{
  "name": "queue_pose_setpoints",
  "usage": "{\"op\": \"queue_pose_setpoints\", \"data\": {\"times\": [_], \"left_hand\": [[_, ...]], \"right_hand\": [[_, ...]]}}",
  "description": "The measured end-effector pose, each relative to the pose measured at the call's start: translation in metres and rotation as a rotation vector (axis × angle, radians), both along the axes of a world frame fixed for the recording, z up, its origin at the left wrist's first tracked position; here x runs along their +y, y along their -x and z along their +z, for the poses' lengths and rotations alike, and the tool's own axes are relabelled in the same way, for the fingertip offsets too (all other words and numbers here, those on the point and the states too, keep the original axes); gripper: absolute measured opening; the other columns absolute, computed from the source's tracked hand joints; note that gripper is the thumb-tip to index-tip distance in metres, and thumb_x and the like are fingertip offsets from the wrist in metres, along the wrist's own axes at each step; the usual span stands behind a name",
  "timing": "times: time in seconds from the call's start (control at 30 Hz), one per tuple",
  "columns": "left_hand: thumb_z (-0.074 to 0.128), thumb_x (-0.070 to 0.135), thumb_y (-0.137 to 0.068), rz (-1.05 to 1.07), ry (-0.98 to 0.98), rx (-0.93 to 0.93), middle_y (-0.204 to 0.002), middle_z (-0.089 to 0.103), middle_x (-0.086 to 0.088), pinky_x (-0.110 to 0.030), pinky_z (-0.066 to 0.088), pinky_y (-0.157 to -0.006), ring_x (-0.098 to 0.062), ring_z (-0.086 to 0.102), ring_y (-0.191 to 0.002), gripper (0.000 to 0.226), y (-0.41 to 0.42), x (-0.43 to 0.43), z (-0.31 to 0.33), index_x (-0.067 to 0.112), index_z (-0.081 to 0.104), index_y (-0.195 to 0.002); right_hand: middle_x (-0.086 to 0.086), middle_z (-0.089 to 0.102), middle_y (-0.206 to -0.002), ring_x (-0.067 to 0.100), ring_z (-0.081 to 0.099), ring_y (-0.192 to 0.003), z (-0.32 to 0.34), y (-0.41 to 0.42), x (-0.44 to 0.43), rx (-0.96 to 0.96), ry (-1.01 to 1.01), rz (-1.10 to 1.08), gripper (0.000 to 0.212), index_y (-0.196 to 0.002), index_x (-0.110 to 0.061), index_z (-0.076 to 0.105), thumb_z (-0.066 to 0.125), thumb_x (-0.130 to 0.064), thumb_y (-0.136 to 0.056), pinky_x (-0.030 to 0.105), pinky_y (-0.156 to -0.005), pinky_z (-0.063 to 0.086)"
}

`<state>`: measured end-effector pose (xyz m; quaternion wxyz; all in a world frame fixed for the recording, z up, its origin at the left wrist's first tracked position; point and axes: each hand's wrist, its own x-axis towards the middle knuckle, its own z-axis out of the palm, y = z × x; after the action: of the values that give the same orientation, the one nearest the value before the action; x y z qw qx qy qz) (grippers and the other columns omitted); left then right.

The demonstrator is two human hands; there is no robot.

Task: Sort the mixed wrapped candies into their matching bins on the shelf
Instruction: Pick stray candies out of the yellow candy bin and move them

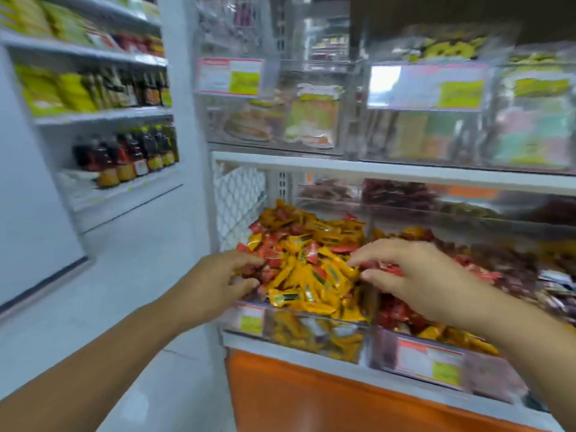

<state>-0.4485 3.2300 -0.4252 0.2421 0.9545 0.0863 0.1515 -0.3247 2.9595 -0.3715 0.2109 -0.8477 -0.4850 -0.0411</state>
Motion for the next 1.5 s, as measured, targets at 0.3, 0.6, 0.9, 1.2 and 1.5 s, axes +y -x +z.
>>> {"op": "queue_pose_setpoints", "data": {"times": [0.3,0.6,0.9,1.2,1.5], "left_hand": [[0.069,0.02,-0.087,-0.042,0.086,-0.014,-0.112,0.059,0.018,-0.006,0.044,-0.087,0.008,0.059,-0.097,0.05,0.022,0.028,-0.016,0.034,0.053,-0.133],[0.072,0.026,-0.085,-0.058,0.139,-0.037,-0.108,0.053,0.027,-0.004,0.043,-0.087,0.011,0.057,-0.1,0.057,0.023,0.031,-0.019,0.038,0.049,-0.136],[0.076,0.024,-0.081,-0.025,0.221,-0.024,-0.118,0.058,0.022,-0.008,0.049,-0.084,0.012,0.059,-0.097,0.071,0.018,0.03,-0.012,0.041,0.04,-0.139],[0.076,0.023,-0.081,-0.014,0.212,-0.006,-0.12,0.057,0.022,-0.011,0.05,-0.085,0.009,0.06,-0.098,0.071,0.018,0.028,-0.009,0.047,0.038,-0.136],[0.067,0.036,-0.088,-0.019,0.075,0.013,-0.137,0.05,0.012,-0.009,0.041,-0.084,0.004,0.05,-0.109,0.067,0.003,0.012,-0.006,0.033,0.035,-0.147]], "right_hand": [[-0.017,0.054,-0.135,0.005,0.048,-0.124,-0.042,-0.002,0.114,0.326,0.315,0.131,0.03,-0.119,-0.039,0.063,0.064,-0.027,-0.092,0.028,-0.1,0.042],[0.001,0.056,-0.121,0.025,0.039,-0.125,-0.039,-0.018,0.134,-0.043,0.372,-0.149,0.029,-0.115,-0.032,0.064,0.066,-0.037,-0.087,0.038,-0.102,0.038],[0.005,0.025,-0.149,0.032,0.025,-0.133,-0.076,-0.013,0.195,-0.028,0.295,0.004,0.072,-0.148,-0.038,0.02,0.059,-0.051,-0.088,0.043,-0.108,0.033],[0.004,0.056,-0.111,0.025,0.055,-0.102,-0.076,-0.02,0.181,0.021,0.157,0.08,0.031,-0.119,-0.028,0.056,0.057,-0.013,-0.091,0.035,-0.081,0.045],[-0.019,0.063,-0.093,0.009,0.06,-0.069,-0.021,-0.019,0.117,0.338,-0.113,0.028,0.021,-0.098,-0.035,0.069,0.069,-0.017,-0.088,0.016,-0.057,0.048]]}}
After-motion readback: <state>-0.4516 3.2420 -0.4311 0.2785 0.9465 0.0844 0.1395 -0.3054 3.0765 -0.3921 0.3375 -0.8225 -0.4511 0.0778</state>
